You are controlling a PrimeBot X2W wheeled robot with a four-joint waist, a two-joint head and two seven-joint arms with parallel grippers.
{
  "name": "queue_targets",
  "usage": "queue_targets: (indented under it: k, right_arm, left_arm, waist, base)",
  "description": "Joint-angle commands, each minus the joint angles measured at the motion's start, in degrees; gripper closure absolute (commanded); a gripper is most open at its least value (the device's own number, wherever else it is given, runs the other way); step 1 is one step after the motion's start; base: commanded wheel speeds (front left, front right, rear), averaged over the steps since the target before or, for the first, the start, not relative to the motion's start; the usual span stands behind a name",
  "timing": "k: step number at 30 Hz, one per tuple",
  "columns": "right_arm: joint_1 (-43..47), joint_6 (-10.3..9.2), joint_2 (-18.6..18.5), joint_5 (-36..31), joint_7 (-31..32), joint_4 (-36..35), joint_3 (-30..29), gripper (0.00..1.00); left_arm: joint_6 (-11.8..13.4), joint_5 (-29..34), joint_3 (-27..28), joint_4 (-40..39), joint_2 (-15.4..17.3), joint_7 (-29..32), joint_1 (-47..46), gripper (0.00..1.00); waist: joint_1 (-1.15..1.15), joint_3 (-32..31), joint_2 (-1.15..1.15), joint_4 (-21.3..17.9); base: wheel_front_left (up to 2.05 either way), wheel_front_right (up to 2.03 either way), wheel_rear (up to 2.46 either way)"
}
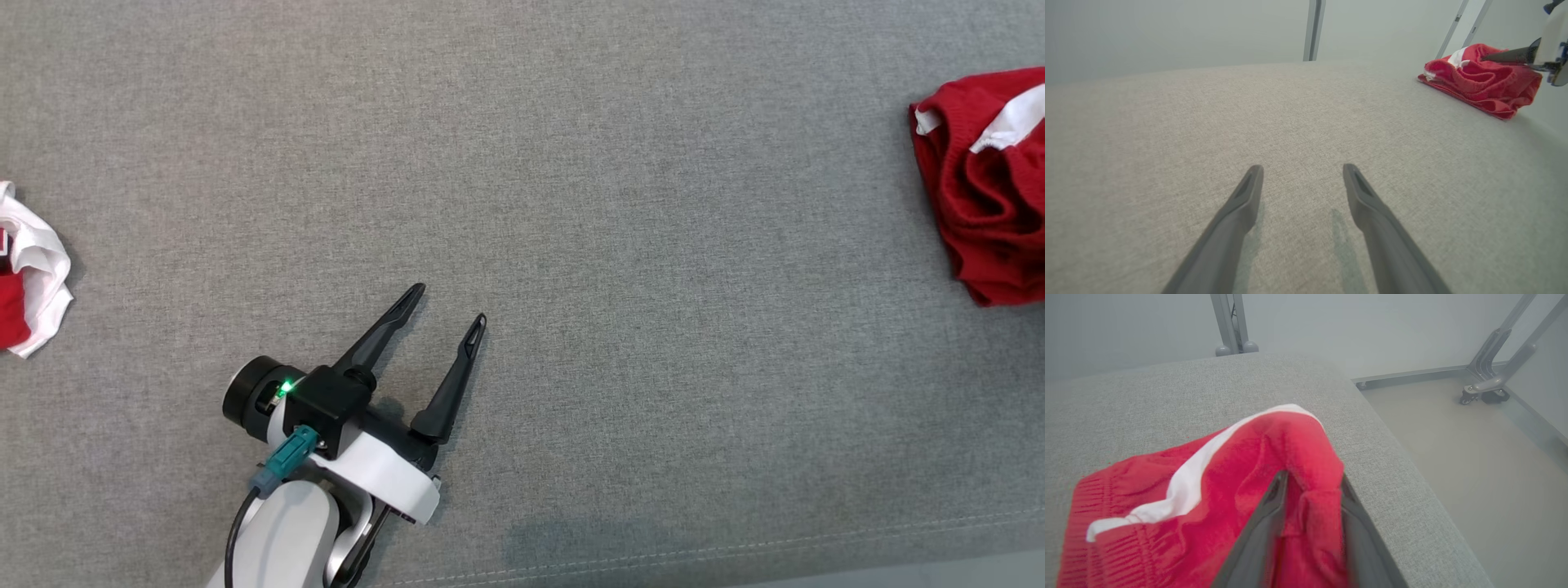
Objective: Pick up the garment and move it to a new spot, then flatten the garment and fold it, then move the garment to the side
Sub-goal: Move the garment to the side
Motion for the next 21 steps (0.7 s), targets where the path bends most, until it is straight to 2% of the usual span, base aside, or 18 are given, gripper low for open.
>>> queue_targets:
  k: [1,6,10,16,21]
  right_arm:
    - [0.8,0.24,-1.5,-1.4,-0.8,0.4,-0.7,0.0]
    - [0.7,0.24,-2.1,-5.2,-0.8,0.1,-4.0,0.0]
    - [2.1,0.24,-4.0,-9.7,-0.8,-4.5,-10.2,0.0]
    - [10.7,0.24,-4.0,-19.4,-0.8,-17.0,-23.3,0.0]
    - [21.3,0.24,0.3,-29.3,-0.8,-29.2,-34.5,0.0]
  left_arm:
    - [-0.4,-0.1,1.6,-1.3,0.8,-0.5,-1.9,0.0]
    - [-0.3,-0.2,1.8,-0.9,0.0,-0.5,-1.9,0.0]
    - [-0.2,-0.4,2.6,-0.5,-0.7,-0.5,-1.4,0.0]
    - [0.2,-0.9,4.5,0.3,-2.0,-0.5,0.4,0.0]
    - [0.5,-0.9,6.5,1.0,-2.5,-0.5,2.4,0.0]
  waist:
    - [0.0,-0.1,0.0,0.1]
    - [0.0,-1.4,0.0,0.5]
    - [0.0,-3.7,0.0,0.8]
    - [0.0,-8.2,0.0,1.8]
    - [0.0,-11.9,0.0,3.1]
  base:
    - [0.0,0.0,0.0]
    - [0.0,0.0,0.0]
    - [0.0,0.0,0.0]
    - [0.0,0.0,0.0]
    - [0.0,0.0,0.0]
